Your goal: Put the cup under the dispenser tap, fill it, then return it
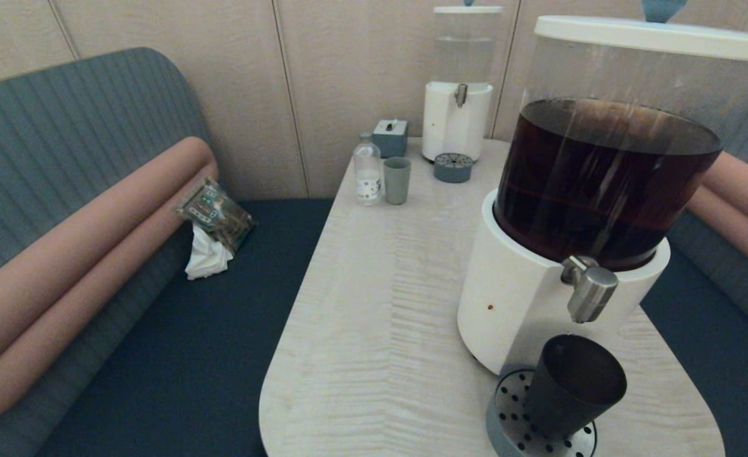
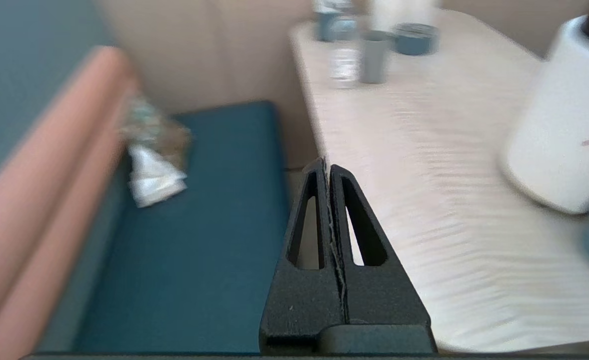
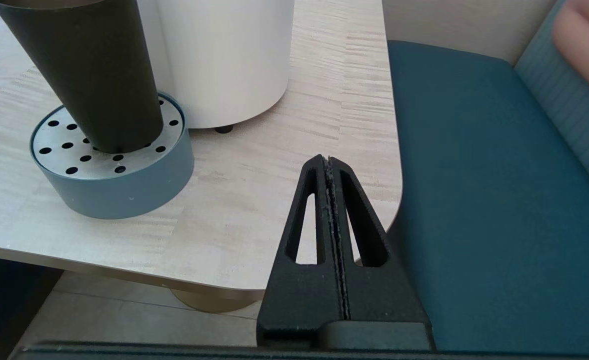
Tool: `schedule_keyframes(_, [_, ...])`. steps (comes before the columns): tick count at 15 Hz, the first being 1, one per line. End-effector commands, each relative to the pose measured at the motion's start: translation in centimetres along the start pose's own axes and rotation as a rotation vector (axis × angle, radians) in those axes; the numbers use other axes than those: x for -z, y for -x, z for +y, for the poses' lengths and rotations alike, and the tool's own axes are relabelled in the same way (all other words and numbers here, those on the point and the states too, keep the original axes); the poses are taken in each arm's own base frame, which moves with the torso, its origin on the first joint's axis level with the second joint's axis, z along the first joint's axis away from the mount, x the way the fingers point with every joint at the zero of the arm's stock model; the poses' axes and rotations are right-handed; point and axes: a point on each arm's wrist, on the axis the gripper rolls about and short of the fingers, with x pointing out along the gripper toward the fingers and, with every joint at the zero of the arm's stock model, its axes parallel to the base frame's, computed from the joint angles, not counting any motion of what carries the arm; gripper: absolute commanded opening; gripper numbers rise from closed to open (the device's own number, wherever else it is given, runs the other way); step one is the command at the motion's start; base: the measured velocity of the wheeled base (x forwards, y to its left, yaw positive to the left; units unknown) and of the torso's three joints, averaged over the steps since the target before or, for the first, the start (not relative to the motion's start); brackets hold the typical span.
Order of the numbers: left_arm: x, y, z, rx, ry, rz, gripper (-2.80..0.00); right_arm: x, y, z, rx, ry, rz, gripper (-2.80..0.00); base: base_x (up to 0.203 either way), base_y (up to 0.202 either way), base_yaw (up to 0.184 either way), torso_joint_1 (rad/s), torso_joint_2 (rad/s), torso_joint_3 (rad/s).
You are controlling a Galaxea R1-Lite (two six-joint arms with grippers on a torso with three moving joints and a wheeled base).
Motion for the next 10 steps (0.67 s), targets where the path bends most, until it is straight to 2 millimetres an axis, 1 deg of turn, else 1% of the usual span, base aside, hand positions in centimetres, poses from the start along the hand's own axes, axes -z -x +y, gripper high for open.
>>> schedule_keyframes(1, [-1.8, -6.0, 1.2, 0.089, 0.039, 0.14, -2.8, 0.1, 0.0, 0.0, -0.001, 0.001, 0.001, -2.8, 0.0, 0.0, 0.0, 0.0, 0.0, 0.0])
schedule_keyframes(3, [-2.1, -7.8, 1.0, 0.358, 0.079, 0.163, -2.8, 0.1, 0.0, 0.0, 0.0, 0.001, 0.002, -2.8, 0.0, 0.0, 0.0, 0.0, 0.0, 0.0])
schedule_keyframes(4, [-2.0, -8.6, 1.0, 0.453, 0.1, 0.182, -2.8, 0.1, 0.0, 0.0, 0.001, 0.001, 0.002, -2.8, 0.0, 0.0, 0.0, 0.0, 0.0, 0.0])
schedule_keyframes(6, [-1.8, -10.8, 1.3, 0.555, 0.133, 0.218, -2.8, 0.1, 0.0, 0.0, 0.001, 0.001, 0.001, -2.8, 0.0, 0.0, 0.0, 0.0, 0.0, 0.0])
schedule_keyframes(8, [-2.4, -13.5, 1.6, 0.627, 0.146, 0.231, -2.8, 0.1, 0.0, 0.0, 0.001, 0.001, 0.001, -2.8, 0.0, 0.0, 0.0, 0.0, 0.0, 0.0])
schedule_keyframes(9, [-2.6, -14.8, 1.3, 0.677, 0.151, 0.241, -2.8, 0.1, 0.0, 0.0, -0.001, 0.001, 0.002, -2.8, 0.0, 0.0, 0.0, 0.0, 0.0, 0.0])
schedule_keyframes(10, [-2.6, -15.9, 0.5, 0.742, 0.148, 0.251, -2.8, 0.1, 0.0, 0.0, -0.001, 0.001, 0.002, -2.8, 0.0, 0.0, 0.0, 0.0, 0.0, 0.0])
